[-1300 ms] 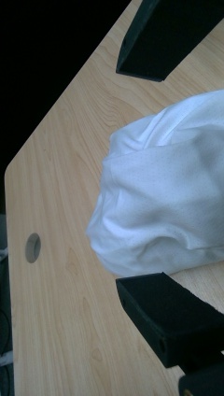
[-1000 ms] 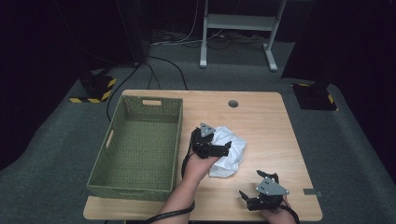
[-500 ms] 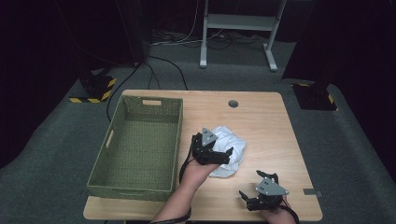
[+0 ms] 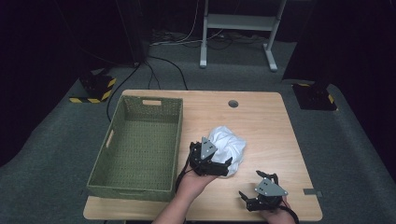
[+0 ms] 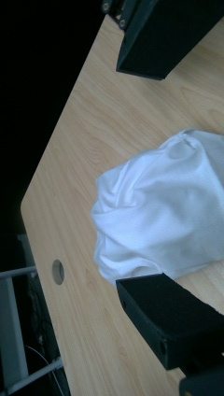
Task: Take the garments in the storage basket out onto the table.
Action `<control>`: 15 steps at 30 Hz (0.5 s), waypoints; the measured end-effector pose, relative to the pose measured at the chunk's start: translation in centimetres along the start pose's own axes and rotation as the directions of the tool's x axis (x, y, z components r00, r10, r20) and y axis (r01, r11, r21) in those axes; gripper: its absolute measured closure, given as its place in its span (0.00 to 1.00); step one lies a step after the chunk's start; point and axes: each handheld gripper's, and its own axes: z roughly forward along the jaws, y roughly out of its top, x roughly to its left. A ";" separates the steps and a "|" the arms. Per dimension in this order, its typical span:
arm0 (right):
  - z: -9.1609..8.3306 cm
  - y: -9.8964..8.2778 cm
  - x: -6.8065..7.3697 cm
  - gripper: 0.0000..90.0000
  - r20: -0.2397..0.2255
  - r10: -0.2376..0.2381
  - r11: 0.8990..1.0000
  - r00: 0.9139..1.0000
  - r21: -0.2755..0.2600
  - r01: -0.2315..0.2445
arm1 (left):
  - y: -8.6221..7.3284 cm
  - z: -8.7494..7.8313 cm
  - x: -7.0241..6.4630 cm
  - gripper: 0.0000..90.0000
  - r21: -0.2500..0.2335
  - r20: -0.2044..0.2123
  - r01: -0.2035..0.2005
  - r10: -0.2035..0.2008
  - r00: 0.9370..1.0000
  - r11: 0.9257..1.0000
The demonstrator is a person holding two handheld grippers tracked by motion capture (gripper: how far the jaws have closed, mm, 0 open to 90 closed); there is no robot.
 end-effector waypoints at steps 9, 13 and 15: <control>0.0 0.0 0.0 0.00 0.001 -0.001 1.000 1.000 0.002 0.001 | -2.2 -1.4 -2.1 0.01 0.025 0.023 -0.040 0.040 0.999 0.999; 0.0 0.0 0.1 0.00 0.002 -0.002 1.000 1.000 0.002 0.002 | -3.2 -1.9 -2.7 0.01 0.032 0.031 -0.059 0.058 0.998 0.998; 0.0 0.0 0.0 0.00 0.002 -0.002 1.000 1.000 0.002 0.002 | -3.8 -2.0 -3.0 0.01 0.044 0.034 -0.080 0.079 0.996 0.996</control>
